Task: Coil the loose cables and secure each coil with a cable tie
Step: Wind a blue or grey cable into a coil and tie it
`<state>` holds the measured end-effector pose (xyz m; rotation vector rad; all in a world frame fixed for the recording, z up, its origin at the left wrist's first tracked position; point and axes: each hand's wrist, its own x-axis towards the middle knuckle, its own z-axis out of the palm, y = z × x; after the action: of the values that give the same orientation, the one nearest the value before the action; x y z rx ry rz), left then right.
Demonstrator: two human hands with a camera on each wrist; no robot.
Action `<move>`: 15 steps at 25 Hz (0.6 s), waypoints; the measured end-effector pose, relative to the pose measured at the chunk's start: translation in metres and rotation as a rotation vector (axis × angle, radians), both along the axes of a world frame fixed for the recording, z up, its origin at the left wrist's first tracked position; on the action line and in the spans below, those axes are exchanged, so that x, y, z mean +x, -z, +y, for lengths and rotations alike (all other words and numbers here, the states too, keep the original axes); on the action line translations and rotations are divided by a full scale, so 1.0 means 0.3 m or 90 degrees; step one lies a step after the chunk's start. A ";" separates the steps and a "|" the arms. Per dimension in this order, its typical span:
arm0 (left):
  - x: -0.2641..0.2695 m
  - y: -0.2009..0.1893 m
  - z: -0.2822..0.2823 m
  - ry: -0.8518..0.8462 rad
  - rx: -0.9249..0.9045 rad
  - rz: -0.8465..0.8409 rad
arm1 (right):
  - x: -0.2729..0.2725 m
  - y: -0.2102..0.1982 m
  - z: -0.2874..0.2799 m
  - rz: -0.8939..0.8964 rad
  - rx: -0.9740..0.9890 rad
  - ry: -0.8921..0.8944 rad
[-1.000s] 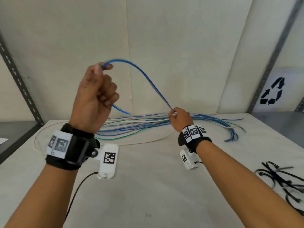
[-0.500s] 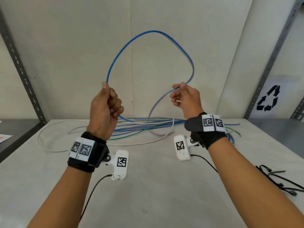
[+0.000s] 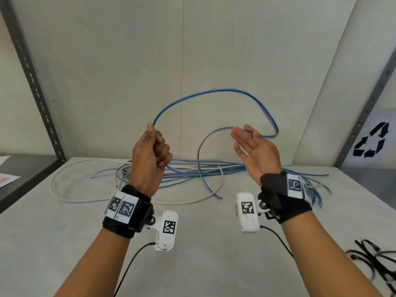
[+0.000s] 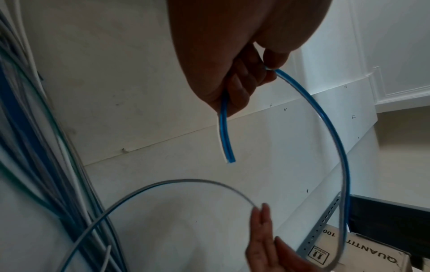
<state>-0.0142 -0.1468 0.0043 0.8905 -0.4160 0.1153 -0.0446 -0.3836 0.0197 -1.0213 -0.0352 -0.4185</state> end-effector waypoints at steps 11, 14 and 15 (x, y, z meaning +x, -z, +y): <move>0.076 0.058 -0.038 -0.005 0.028 0.036 | 0.096 0.057 0.002 0.079 0.298 -0.066; 0.099 0.061 -0.008 -0.007 0.011 0.054 | 0.130 0.132 0.010 0.161 -0.036 0.056; 0.102 0.059 0.001 -0.009 0.011 0.055 | 0.140 0.154 0.014 0.168 -0.113 0.077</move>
<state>0.0162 -0.1465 -0.0133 0.9118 -0.3306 0.0855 -0.0026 -0.3795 -0.0265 -1.2513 0.2298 -0.3927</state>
